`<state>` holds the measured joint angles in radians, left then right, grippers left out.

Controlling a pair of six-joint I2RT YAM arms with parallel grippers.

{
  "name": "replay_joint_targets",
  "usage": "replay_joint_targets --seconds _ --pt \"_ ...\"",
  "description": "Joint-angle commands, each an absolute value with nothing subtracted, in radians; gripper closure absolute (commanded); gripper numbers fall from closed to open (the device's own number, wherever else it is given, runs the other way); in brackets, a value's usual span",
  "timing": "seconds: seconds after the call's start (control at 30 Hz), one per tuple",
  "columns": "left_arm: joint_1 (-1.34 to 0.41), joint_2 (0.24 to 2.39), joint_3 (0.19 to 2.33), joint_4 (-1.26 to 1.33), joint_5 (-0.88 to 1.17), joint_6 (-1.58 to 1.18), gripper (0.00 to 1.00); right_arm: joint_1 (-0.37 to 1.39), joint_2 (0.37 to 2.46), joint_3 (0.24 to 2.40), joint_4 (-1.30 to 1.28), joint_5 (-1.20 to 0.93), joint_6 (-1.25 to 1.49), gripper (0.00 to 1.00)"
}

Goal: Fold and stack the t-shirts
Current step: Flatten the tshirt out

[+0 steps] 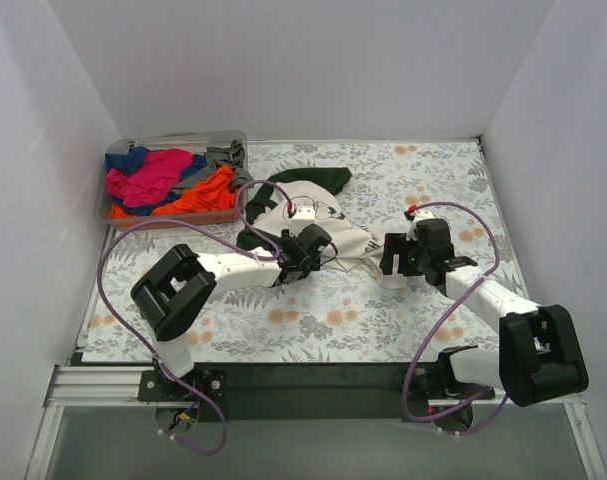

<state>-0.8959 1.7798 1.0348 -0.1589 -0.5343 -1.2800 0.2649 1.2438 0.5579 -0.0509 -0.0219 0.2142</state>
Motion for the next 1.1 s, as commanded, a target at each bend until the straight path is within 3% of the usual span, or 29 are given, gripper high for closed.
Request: replay_joint_targets --seconds 0.0,0.07,0.17,0.6,0.8,0.97,1.07 --pt "-0.894 1.778 1.068 -0.17 -0.578 -1.269 0.61 0.27 1.226 0.549 -0.028 -0.012 0.216 0.25" --pt "-0.894 1.769 1.06 -0.17 -0.581 -1.267 0.82 0.27 1.229 0.549 -0.029 -0.011 0.216 0.25" --pt "-0.894 1.737 1.048 -0.17 -0.578 -1.261 1.0 0.272 1.23 0.551 -0.032 -0.008 0.216 0.25" --pt "-0.77 1.212 0.891 -0.213 -0.58 -1.206 1.0 0.285 1.177 0.489 -0.072 -0.012 0.238 0.28" --pt "-0.715 1.109 0.882 -0.291 -0.635 -1.186 1.0 0.285 1.218 0.505 -0.078 -0.023 0.239 0.54" --pt "-0.678 1.016 0.874 -0.296 -0.752 -1.172 1.0 0.287 1.264 0.532 -0.083 -0.023 0.238 0.96" --pt "-0.631 0.974 0.888 -0.261 -0.793 -1.14 1.0 0.285 1.261 0.589 -0.112 0.076 0.213 0.99"
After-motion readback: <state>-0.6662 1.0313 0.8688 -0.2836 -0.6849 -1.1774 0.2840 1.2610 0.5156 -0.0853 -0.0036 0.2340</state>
